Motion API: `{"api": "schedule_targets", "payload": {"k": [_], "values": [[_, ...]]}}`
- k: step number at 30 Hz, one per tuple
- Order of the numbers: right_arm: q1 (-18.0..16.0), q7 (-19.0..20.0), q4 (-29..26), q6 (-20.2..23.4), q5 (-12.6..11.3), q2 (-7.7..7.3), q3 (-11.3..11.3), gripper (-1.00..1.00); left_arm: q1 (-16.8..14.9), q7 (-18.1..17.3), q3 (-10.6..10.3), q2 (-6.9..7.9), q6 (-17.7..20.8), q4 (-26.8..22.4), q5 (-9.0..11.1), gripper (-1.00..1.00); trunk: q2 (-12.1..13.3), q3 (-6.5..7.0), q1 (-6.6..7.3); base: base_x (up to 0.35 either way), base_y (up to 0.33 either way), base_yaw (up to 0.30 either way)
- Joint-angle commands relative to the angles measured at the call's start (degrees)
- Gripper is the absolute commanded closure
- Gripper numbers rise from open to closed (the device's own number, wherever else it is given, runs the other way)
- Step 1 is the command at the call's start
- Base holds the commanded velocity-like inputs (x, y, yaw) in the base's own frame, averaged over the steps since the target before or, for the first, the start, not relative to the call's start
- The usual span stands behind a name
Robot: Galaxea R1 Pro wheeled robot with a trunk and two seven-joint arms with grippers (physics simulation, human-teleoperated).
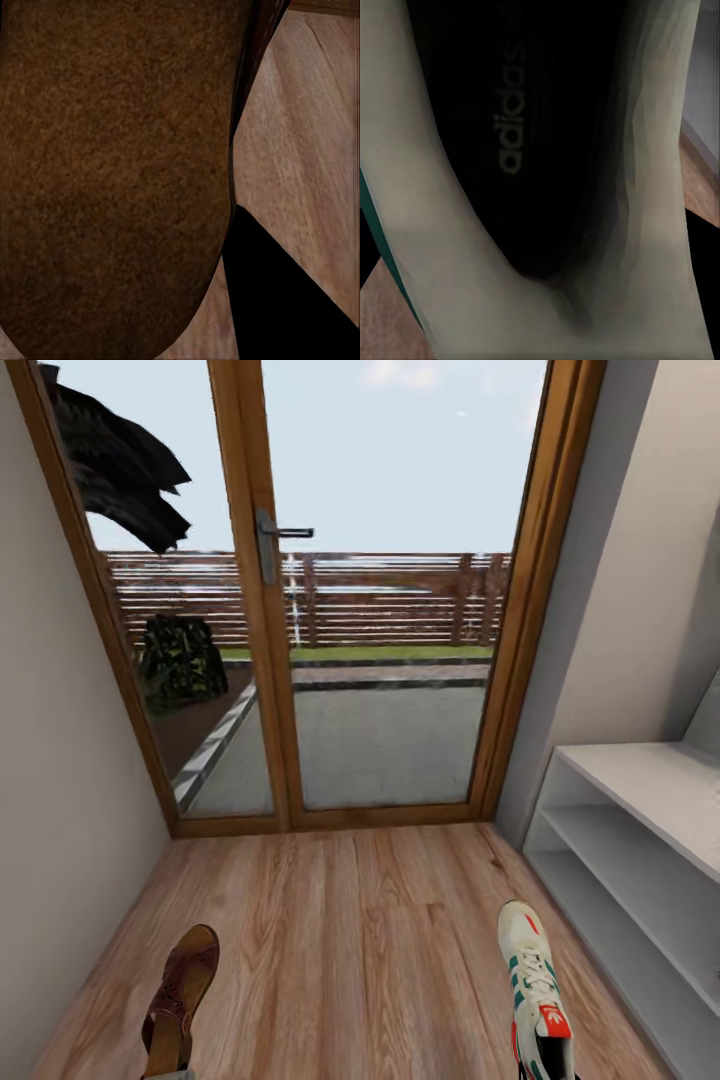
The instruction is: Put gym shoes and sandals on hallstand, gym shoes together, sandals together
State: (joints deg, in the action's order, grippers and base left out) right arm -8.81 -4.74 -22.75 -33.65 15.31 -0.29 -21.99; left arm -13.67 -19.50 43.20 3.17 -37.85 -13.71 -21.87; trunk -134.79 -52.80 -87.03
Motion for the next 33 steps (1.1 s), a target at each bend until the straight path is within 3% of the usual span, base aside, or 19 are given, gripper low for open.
{"api": "schedule_targets", "payload": {"k": [1,13,33], "values": [[-0.1,-0.3,0.1,-0.2,0.6,0.03,-0.3,1.0,0.0,-0.4,0.5,-0.01,-0.2,0.0,-0.4,1.0,0.0,-0.02,-0.02,0.337,0.0,-0.241],[-0.1,-0.3,0.1,-0.2,0.6,0.03,-0.3,1.0,0.0,-0.4,0.5,-0.01,-0.1,0.0,-0.4,1.0,0.0,0.37,-0.02,0.334,0.035,-0.242],[-0.1,-0.3,0.1,-0.2,0.6,0.03,-0.3,1.0,0.0,-0.4,0.5,-0.01,-0.3,0.0,-0.4,1.0,0.0,1.02,-0.02,0.292,0.186,-0.242]]}}
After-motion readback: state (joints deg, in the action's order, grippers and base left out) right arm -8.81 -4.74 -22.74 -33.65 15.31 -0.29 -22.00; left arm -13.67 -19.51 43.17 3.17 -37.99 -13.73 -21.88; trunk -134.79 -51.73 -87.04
